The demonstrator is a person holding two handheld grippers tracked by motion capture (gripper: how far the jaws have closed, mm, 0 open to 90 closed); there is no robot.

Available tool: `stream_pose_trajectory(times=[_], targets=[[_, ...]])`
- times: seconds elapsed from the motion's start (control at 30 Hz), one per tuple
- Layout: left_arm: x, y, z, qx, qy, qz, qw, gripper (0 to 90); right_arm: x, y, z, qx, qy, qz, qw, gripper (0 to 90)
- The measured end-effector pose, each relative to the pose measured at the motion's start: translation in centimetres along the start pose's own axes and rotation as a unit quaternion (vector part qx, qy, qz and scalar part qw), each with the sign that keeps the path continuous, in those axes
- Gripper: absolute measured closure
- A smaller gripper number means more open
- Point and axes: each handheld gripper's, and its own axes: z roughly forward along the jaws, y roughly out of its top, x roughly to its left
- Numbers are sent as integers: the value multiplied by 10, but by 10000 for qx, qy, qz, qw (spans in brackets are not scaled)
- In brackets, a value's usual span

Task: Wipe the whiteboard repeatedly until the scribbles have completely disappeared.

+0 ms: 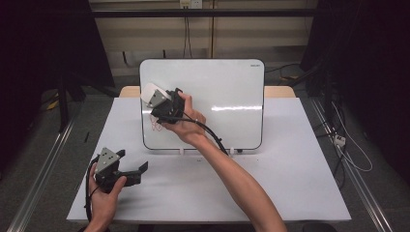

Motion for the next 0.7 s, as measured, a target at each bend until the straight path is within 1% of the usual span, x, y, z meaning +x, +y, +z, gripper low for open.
stream_pose_trajectory(times=[0.07, 0.13, 0.2, 0.27, 0.33, 0.4, 0.5, 0.7], targets=[[-1, 0, 0, -2, 14, 18, 10000, 51, 8, -5, 0, 13, 60, -52, 10000, 313], [-1, 0, 0, 9, 19, 41, 10000, 51, 16, -9, -1, 66, 121, -152, 9998, 313], [-1, 0, 1, 12, 12, 16, 10000, 51, 22, -11, -2, 99, 133, -185, 9997, 313], [-2, 0, 2, 16, 7, 34, 10000, 51, 28, -13, -2, 122, 167, -255, 9995, 313], [-2, 0, 2, 12, 8, 35, 10000, 51, 32, -15, -3, 124, 186, -265, 9994, 312], [-2, 0, 2, 13, 11, 33, 10000, 51, 35, -18, -4, 156, 244, -354, 9990, 312], [-2, 0, 2, 20, -1, 36, 10000, 51, 41, -22, -5, 170, 288, -419, 9986, 312], [-3, 0, 3, 30, 2, 32, 10000, 51, 53, -33, -8, 212, 478, -439, 9977, 308]])
